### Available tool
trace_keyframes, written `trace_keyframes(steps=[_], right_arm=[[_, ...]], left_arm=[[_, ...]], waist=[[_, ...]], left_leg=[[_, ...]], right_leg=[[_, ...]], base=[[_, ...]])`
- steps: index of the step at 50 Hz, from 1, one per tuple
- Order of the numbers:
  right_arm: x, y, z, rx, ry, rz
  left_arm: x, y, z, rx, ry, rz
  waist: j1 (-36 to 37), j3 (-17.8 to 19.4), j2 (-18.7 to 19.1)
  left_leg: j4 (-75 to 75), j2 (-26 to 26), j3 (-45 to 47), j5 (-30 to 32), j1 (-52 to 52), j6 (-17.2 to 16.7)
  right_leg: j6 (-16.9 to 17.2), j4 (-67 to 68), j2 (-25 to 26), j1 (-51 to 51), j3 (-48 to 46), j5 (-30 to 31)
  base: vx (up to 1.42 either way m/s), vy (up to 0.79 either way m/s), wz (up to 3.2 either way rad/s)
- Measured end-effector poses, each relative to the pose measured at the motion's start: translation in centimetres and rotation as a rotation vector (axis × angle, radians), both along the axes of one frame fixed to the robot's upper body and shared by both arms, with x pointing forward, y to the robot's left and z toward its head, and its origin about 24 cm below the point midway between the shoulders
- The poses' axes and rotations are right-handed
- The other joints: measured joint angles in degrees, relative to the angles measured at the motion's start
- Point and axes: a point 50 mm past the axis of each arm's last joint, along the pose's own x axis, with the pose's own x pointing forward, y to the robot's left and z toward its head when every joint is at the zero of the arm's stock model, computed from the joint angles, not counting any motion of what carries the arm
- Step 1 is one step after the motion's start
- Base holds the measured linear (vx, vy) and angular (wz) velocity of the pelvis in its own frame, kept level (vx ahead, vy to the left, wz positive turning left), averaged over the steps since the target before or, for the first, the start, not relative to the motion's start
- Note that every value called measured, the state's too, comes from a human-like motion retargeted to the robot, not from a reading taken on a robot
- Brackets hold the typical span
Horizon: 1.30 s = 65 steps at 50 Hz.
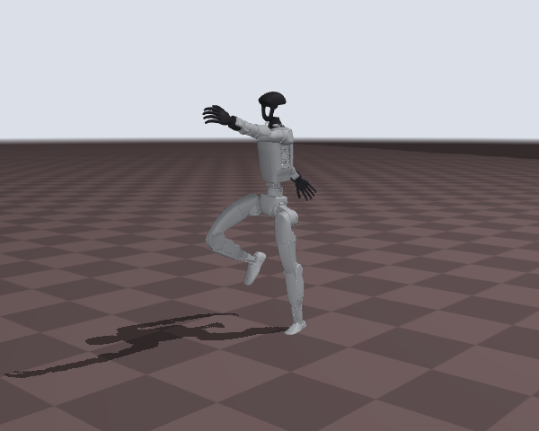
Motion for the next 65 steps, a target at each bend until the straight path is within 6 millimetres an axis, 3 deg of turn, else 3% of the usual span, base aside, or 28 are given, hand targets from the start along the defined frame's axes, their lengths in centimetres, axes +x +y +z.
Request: trace_keyframes(steps=[3, 6, 8, 10, 13, 15, 16, 19, 21, 24, 27, 30, 32, 35, 37, 40, 42, 44, 46, 49, 50, 52, 53, 55, 57, 60, 62, 65], right_arm=[[1.4, -0.3, -1.2, -0.01, -0.032, 0.031], [5.5, -0.3, -4.2, -0.011, -0.15, 0.093], [9.8, -0.5, -6.6, -0.028, -0.252, 0.152], [15.4, -1.0, -8.7, -0.074, -0.372, 0.216], [27.0, -2.6, -10.4, -0.243, -0.616, 0.265], [36.3, -3.6, -9.4, -0.378, -0.827, 0.239], [40.9, -3.8, -8.2, -0.412, -0.937, 0.209], [53.6, -4.6, -1.3, -0.498, -1.264, 0.113], [60.6, -5.3, 5.7, -0.602, -1.509, 0.003], [67.4, -5.0, 18.4, -0.704, -1.892, -0.199], [69.6, -4.3, 29.7, -0.744, -2.197, -0.334], [69.1, -4.7, 37.2, -0.805, -2.371, -0.331], [68.5, -5.3, 40.0, -0.854, -2.417, -0.304], [68.2, -5.6, 41.1, -0.889, -2.42, -0.288], [68.6, -5.0, 39.6, -0.864, -2.392, -0.281], [69.8, -3.2, 34.2, -0.77, -2.315, -0.262], [70.0, -1.9, 28.3, -0.695, -2.208, -0.229], [68.9, -1.1, 21.2, -0.644, -2.056, -0.19], [66.2, -1.5, 13.9, -0.648, -1.882, -0.167], [57.8, -3.2, 2.1, -0.598, -1.543, 0.03], [53.7, -3.5, -1.5, -0.536, -1.406, 0.115], [43.9, -4.1, -7.1, -0.398, -1.085, 0.242], [38.5, -4.1, -8.9, -0.327, -0.922, 0.278], [28.1, -3.6, -10.2, -0.187, -0.635, 0.312], [19.6, -2.9, -9.4, -0.081, -0.427, 0.302], [9.3, -1.8, -6.0, 0.016, -0.223, 0.23], [4.2, -1.8, -3.0, 0.029, -0.107, 0.168], [-0.9, -1.8, 1.3, 0.013, 0.055, 0.081]], left_arm=[[0.5, -0.7, -1.0, 0.016, 0.035, -0.012], [1.8, -1.8, -5.6, -0.008, 0.125, -0.057], [2.4, -2.6, -10.7, -0.05, 0.215, -0.093], [2.3, -3.4, -17.1, -0.112, 0.334, -0.126], [-0.5, -3.6, -28.5, -0.243, 0.582, -0.119], [-4.8, -3.0, -36.6, -0.294, 0.815, -0.07], [-8.2, -2.5, -41.0, -0.272, 0.999, -0.056], [-21.9, -1.7, -51.0, -0.372, 1.535, -0.028], [-32.2, -2.2, -54.2, -0.569, 1.754, 0.081], [-46.4, -4.2, -54.6, -0.865, 1.969, 0.238], [-57.6, -6.6, -51.2, -1.058, 2.176, 0.296], [-65.2, -7.6, -46.5, -1.143, 2.395, 0.318], [-67.9, -7.4, -44.3, -1.167, 2.479, 0.362], [-69.0, -6.8, -43.2, -1.169, 2.514, 0.419], [-67.8, -6.6, -44.3, -1.139, 2.489, 0.393], [-63.3, -6.6, -48.0, -1.038, 2.406, 0.279], [-57.9, -6.0, -51.0, -0.913, 2.305, 0.203], [-50.2, -4.5, -53.8, -0.746, 2.129, 0.204], [-40.2, -3.0, -55.1, -0.644, 1.825, 0.275], [-24.8, -2.5, -52.3, -0.609, 1.439, 0.195], [-19.8, -2.5, -50.1, -0.558, 1.352, 0.125], [-10.1, -2.2, -43.0, -0.426, 1.129, 0.044], [-6.0, -2.1, -38.5, -0.366, 1.0, 0.02], [0.0, -2.4, -27.8, -0.261, 0.736, -0.019], [2.6, -2.6, -17.0, -0.189, 0.472, -0.046], [1.7, -2.0, -4.0, -0.097, 0.138, -0.045], [-0.2, -1.0, 1.6, -0.037, 0.01, 0.002], [-2.8, 0.3, 6.9, 0.026, -0.071, 0.076]], waist=[[1.4, -2.2, -1.1], [3.5, -4.5, -2.1], [5.3, -5.5, -2.8], [8.0, -6.2, -3.6], [14.5, -5.4, -5.6], [20.7, -3.6, -8.0], [23.9, -2.8, -10.1], [29.1, -3.6, -12.9], [30.0, -3.7, -12.1], [30.6, -3.3, -12.4], [31.6, -3.0, -14.3], [31.8, -3.2, -15.1], [31.4, -4.0, -14.9], [30.1, -5.9, -14.6], [28.8, -7.3, -14.7], [27.6, -8.4, -15.3], [28.0, -7.8, -15.5], [29.5, -4.8, -14.5], [28.3, -2.2, -10.7], [19.9, -4.3, -4.0], [17.1, -5.7, -2.7], [11.5, -4.4, -2.2], [9.0, -2.7, -1.9], [5.4, 0.5, -1.7], [3.5, 2.1, -1.1], [1.3, 2.4, 1.2], [0.1, 2.1, 2.0], [-1.1, 0.9, 1.4]], left_leg=[[0.0, -1.7, -0.1, -0.5, -0.8, 0.1], [0.0, -3.6, -0.9, -1.6, -1.4, -0.1], [0.0, -5.0, -1.5, -2.2, -1.2, -0.2], [0.0, -6.5, -1.7, -2.6, -0.7, -0.1], [0.5, -9.7, -0.2, -2.8, 0.7, 0.4], [5.4, -12.0, 2.5, -3.2, -0.1, 2.2], [13.7, -12.7, 4.6, -3.5, -4.0, 2.9], [57.5, -6.5, 5.7, -8.0, -30.0, 3.8], [82.3, -2.1, 2.5, -13.5, -45.4, 5.2], [108.6, 3.1, 1.7, -20.6, -61.8, 8.9], [125.3, 5.2, 1.9, -22.6, -73.0, 11.3], [133.9, 3.1, 1.0, -24.0, -79.9, 12.9], [135.3, 1.6, 0.1, -23.8, -81.6, 13.5], [131.4, -1.0, -1.5, -22.1, -79.9, 13.0], [123.7, -2.7, -2.4, -19.8, -75.2, 11.6], [104.1, -4.5, -2.0, -17.4, -62.0, 9.4], [81.3, -5.0, 0.6, -14.1, -47.3, 8.3], [49.4, -7.0, 5.0, -8.7, -26.6, 6.9], [20.9, -8.8, 7.6, -6.3, -8.4, 5.5], [3.6, -6.4, 5.8, -5.3, -1.8, 0.5], [0.2, -5.7, 4.7, -3.7, -2.5, -1.3], [0.0, -5.2, 0.6, -3.2, -3.0, -2.3], [0.0, -4.9, -1.3, -3.1, -2.0, -2.5], [0.0, -4.7, -3.6, -2.6, -0.4, -2.0], [0.0, -4.6, -4.4, -2.2, -0.3, -0.3], [0.0, -2.1, -3.7, -1.7, -0.8, 1.0], [0.0, -1.1, -2.8, -1.3, -1.0, 0.7], [0.0, -2.2, -2.0, -1.1, -1.6, 0.2]], right_leg=[[-0.1, -6.0, -0.4, 4.3, 0.6, 0.9], [1.0, -19.2, -0.9, 12.5, 0.8, 0.7], [1.3, -32.8, -2.2, 20.6, 0.1, 0.8], [1.5, -51.6, -3.3, 30.5, -1.0, 2.2], [3.3, -86.7, -3.3, 49.4, -1.2, -0.7], [4.9, -106.3, -4.1, 60.8, 1.1, -4.3], [5.7, -113.0, -6.1, 63.9, 2.7, -3.1], [6.5, -125.5, -8.2, 66.0, 5.1, 1.9], [7.3, -126.1, -7.7, 65.1, 5.9, 2.6], [7.0, -126.1, -8.1, 63.3, 6.8, 3.7], [5.6, -126.1, -9.3, 61.4, 7.4, 4.7], [5.3, -126.1, -9.6, 60.5, 6.1, 4.9], [5.3, -126.1, -9.0, 60.0, 4.9, 4.8], [5.3, -126.1, -8.1, 59.1, 3.7, 4.5], [5.4, -126.1, -7.9, 58.5, 3.7, 4.1], [5.9, -126.1, -8.1, 58.4, 5.5, 3.6], [6.1, -123.9, -8.1, 58.6, 8.2, 2.6], [6.3, -120.7, -7.2, 60.5, 11.2, 1.6], [5.7, -116.8, -4.0, 62.1, 11.6, 0.5], [2.5, -93.7, 0.9, 49.0, 6.1, 1.7], [2.3, -80.2, 1.0, 40.0, 4.1, 4.5], [4.1, -58.6, -2.2, 27.2, 1.8, 13.4], [4.0, -49.3, -4.0, 22.9, 1.0, 14.4], [0.3, -31.4, -9.5, 15.0, -0.6, 9.2], [-3.0, -16.4, -12.5, 7.0, 0.0, 3.4], [-1.3, -2.6, -5.0, -2.6, 2.1, 1.5], [-0.9, 2.3, -1.3, -5.9, 2.1, 0.8], [-2.3, 5.3, -1.4, -7.3, 2.9, -0.6]], base=[[0.0, 0.0, 0.0], [0.01, 0.0, 0.06], [0.03, -0.02, 0.22], [0.02, -0.03, -0.07], [0.03, -0.11, -0.71], [-0.03, -0.21, -1.62], [-0.12, -0.26, -1.78], [-0.2, -0.2, -0.88], [-0.12, -0.06, -0.23], [-0.07, -0.04, -0.16], [0.0, 0.0, 0.0], [0.02, 0.0, 0.49], [0.03, 0.0, 0.59], [0.02, 0.01, 0.38], [0.0, 0.0, 0.0], [0.06, 0.03, -0.57], [0.11, 0.05, -1.19], [0.17, 0.11, -1.43], [0.09, 0.22, -0.22], [-0.15, 0.24, 1.54], [-0.2, 0.15, 1.81], [-0.11, 0.11, 1.96], [-0.03, 0.1, 1.8], [-0.01, 0.11, 1.25], [0.0, 0.1, 0.35], [0.04, -0.01, -0.22], [0.09, -0.02, -0.39], [0.08, 0.02, -0.26]])
